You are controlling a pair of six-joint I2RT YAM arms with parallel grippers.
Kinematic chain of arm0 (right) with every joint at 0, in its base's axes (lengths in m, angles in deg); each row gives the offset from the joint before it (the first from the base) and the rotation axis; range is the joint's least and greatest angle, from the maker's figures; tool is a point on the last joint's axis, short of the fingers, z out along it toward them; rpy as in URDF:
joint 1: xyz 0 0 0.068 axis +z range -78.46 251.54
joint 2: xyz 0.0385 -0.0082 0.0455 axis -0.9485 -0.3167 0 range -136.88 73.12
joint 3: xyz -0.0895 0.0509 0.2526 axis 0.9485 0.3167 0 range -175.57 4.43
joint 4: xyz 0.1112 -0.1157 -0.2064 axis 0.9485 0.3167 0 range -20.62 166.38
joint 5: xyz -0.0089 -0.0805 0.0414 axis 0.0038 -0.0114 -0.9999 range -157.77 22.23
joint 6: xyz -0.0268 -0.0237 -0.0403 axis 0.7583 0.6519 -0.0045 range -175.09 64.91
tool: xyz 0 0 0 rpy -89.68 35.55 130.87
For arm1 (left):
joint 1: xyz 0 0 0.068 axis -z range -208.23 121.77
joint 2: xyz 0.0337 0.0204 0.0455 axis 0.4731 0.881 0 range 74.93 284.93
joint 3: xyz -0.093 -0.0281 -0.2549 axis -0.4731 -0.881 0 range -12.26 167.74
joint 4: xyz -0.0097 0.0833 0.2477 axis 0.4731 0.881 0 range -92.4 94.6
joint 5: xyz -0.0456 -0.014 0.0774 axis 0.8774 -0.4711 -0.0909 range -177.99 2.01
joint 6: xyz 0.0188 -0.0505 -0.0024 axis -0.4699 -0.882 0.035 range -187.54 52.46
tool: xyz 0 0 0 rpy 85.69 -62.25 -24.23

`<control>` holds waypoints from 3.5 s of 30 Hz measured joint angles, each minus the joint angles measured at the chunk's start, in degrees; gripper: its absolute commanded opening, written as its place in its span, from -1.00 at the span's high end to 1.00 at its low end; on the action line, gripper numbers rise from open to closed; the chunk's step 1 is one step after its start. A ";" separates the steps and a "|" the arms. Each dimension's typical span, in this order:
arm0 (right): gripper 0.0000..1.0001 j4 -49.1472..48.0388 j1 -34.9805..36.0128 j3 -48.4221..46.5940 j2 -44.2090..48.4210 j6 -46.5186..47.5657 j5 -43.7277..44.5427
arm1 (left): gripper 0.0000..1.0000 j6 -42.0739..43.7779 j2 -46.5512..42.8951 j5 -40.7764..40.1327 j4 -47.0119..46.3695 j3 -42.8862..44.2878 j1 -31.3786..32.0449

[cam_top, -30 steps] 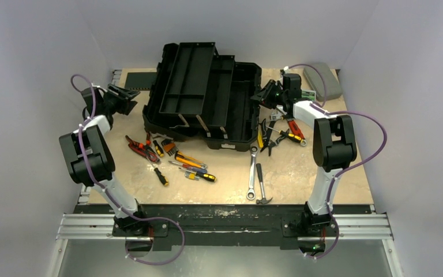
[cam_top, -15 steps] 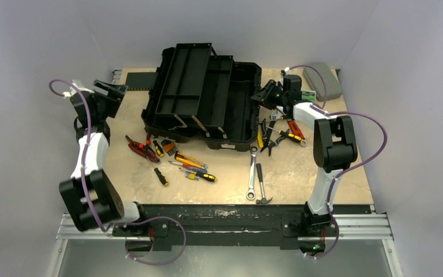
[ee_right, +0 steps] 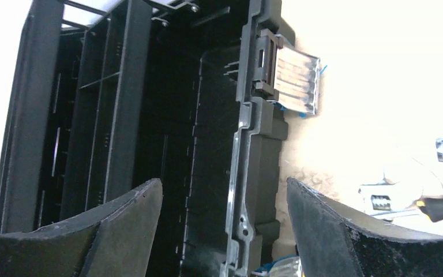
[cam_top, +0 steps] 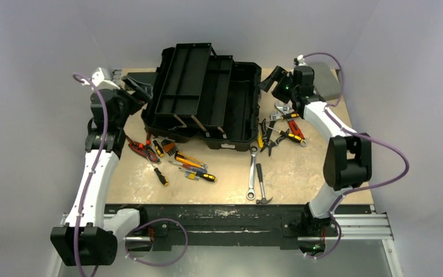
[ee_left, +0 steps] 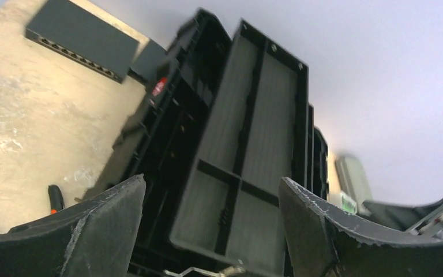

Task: Pack the tool kit
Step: Pick up the hammer at the center of the board, then place the hammer in the toolbox.

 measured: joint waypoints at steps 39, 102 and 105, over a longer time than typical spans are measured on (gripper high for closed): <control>-0.20 24.33 26.36 40.26 36.52 5.86 22.75 | -1.00 26.97 -2.51 -30.95 -4.83 -17.77 66.38; 1.00 32.09 22.16 19.23 33.42 9.31 36.87 | -0.94 2.99 -30.67 -14.21 -17.40 -11.63 57.92; 1.00 31.26 21.49 15.98 31.19 9.79 35.45 | -0.94 3.08 -30.71 -13.94 -17.25 -11.58 57.86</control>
